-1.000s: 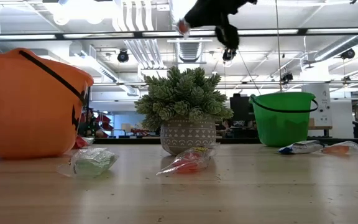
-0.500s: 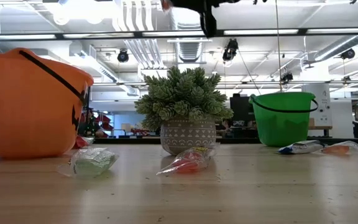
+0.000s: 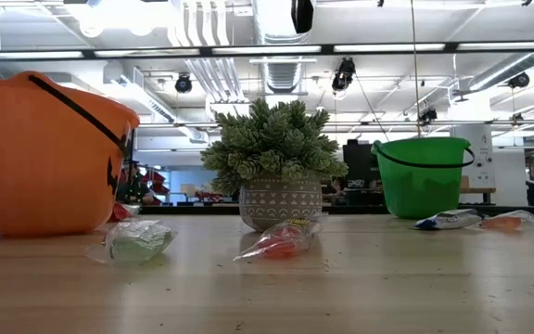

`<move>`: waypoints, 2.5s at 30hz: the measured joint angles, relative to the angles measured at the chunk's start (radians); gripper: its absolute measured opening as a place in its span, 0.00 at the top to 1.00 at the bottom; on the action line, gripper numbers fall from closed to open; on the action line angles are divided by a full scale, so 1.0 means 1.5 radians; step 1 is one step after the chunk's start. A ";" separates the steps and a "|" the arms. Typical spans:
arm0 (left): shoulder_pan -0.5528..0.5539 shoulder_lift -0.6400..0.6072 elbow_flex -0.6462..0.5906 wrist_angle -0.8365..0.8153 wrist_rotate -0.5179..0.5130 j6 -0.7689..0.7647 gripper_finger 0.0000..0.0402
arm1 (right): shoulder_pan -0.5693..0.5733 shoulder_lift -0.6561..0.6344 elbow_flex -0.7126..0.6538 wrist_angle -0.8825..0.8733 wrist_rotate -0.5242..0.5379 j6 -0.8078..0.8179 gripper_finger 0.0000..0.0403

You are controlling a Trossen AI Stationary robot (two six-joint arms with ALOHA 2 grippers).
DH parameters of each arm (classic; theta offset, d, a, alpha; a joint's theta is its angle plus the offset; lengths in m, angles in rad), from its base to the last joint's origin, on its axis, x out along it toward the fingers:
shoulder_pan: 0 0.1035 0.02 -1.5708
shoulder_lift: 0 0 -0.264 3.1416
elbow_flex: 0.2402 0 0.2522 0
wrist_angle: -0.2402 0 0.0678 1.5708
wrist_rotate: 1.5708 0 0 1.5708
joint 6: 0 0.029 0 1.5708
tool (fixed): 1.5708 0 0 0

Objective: Sort candy
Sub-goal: Put the orange gummy into the orange bucket

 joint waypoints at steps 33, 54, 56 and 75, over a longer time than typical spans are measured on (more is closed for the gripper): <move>0.106 0.066 0.000 0.108 0.176 0.067 0.71 | 0.003 -0.001 0.067 -0.157 -0.035 -0.068 0.98; 0.108 0.051 0.000 0.079 0.205 0.072 0.71 | -0.004 -0.013 0.066 -0.168 -0.040 -0.065 0.98; 0.109 0.051 0.000 0.080 0.205 0.072 0.71 | -0.004 -0.018 0.066 -0.167 -0.047 -0.065 0.98; 0.131 0.055 0.000 0.118 0.245 0.102 0.71 | 0.003 -0.015 0.066 -0.152 -0.068 -0.057 0.98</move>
